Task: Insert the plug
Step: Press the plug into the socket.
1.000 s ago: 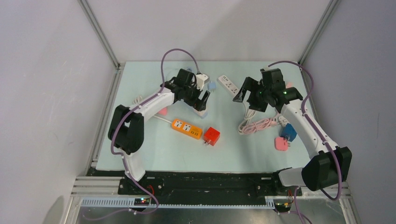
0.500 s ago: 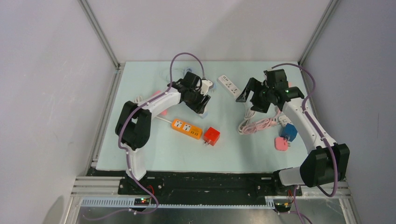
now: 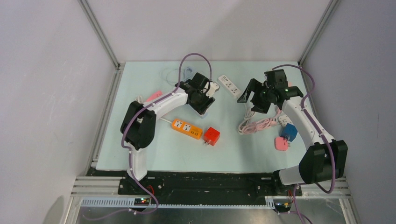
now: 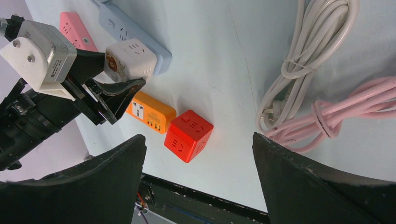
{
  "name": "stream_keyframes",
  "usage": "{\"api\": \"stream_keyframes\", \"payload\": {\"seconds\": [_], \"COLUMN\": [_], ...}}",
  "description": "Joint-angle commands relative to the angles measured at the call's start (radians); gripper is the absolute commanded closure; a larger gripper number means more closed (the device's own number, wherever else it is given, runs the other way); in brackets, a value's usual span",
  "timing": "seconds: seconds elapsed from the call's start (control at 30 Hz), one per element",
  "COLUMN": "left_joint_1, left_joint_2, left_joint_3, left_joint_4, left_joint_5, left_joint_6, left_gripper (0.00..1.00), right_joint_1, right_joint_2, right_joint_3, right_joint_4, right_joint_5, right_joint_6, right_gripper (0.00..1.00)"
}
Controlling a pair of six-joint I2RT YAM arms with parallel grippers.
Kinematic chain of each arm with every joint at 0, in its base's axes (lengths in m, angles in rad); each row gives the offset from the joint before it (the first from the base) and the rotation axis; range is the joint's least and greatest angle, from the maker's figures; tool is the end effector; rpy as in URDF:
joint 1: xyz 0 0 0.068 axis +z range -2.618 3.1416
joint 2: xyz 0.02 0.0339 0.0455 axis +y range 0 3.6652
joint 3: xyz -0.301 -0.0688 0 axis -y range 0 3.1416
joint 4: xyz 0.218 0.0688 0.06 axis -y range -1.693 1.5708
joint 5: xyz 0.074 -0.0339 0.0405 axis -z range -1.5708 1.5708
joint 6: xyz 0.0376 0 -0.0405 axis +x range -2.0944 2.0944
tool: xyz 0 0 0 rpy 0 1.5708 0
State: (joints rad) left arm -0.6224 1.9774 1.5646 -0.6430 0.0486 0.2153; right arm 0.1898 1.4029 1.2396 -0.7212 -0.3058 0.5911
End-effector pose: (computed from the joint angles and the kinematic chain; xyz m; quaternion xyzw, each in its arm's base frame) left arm 0.3383 -0.2450 0.2604 0.3988 0.8807 -0.0745 0.2446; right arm 0.2573 0.0610 0.3490 0.1353 0.9223 0.2592 0.2529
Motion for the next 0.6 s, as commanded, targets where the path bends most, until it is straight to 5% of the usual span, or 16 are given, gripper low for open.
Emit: {"api": "stream_keyframes", "payload": {"seconds": [0.0,0.57], "left_joint_1": [-0.001,0.028], "left_joint_2": [0.093,0.237], "left_joint_3": [-0.01,0.117], "left_joint_4": [-0.038,-0.161], "left_joint_5": [-0.061,0.013], "left_joint_6": [0.016,-0.017], "left_gripper": [1.0,1.0], "right_joint_1": [-0.011,-0.032], "right_joint_2": [0.01,0.036], "right_joint_3": [-0.005,-0.006], "right_joint_4": [0.007,0.008], "right_joint_5": [-0.027,-0.076], "right_joint_6": [0.001,0.025], "right_gripper": [0.13,0.17]}}
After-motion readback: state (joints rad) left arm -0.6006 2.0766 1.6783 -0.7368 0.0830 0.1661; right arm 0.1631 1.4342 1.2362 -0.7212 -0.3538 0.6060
